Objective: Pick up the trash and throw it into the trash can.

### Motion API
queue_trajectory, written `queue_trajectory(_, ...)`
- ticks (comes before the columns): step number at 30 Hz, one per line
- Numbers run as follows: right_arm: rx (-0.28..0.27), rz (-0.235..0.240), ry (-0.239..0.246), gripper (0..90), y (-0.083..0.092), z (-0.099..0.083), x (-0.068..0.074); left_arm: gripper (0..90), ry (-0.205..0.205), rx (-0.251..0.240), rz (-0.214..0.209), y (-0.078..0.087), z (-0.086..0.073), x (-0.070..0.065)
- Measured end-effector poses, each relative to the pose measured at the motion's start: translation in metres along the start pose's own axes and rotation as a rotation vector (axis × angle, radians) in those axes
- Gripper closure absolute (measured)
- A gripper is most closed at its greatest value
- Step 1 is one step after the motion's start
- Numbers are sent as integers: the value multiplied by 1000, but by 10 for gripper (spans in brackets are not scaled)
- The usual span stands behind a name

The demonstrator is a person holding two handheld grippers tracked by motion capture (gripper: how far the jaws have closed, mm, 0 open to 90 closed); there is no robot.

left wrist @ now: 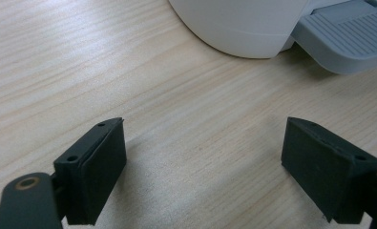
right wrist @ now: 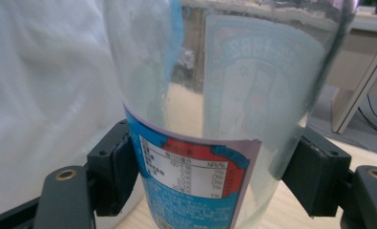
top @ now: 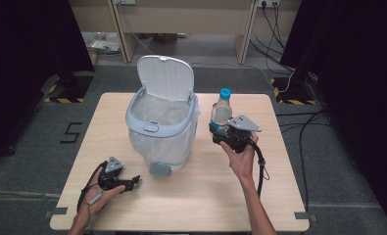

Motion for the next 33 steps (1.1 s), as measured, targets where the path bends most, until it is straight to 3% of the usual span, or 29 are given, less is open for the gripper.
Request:
queue_trajectory(10, -12, 23, 18, 277, 29, 40, 19, 141, 0, -1, -1, 0, 0, 0)
queue_trajectory(33, -58, 96, 41, 277, 54, 96, 58, 141, 0, -1, 0, 0, 0, 0)
Point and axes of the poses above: each handheld gripper's, and its own axes: y roughly backward along the jaws, z roughly out of its top, x roughly to its left, the point moved 10 cm from there along -y, roughly forward along the jaws, and after that the axes turned 13 degrees about -y, right-handed, at the moved point
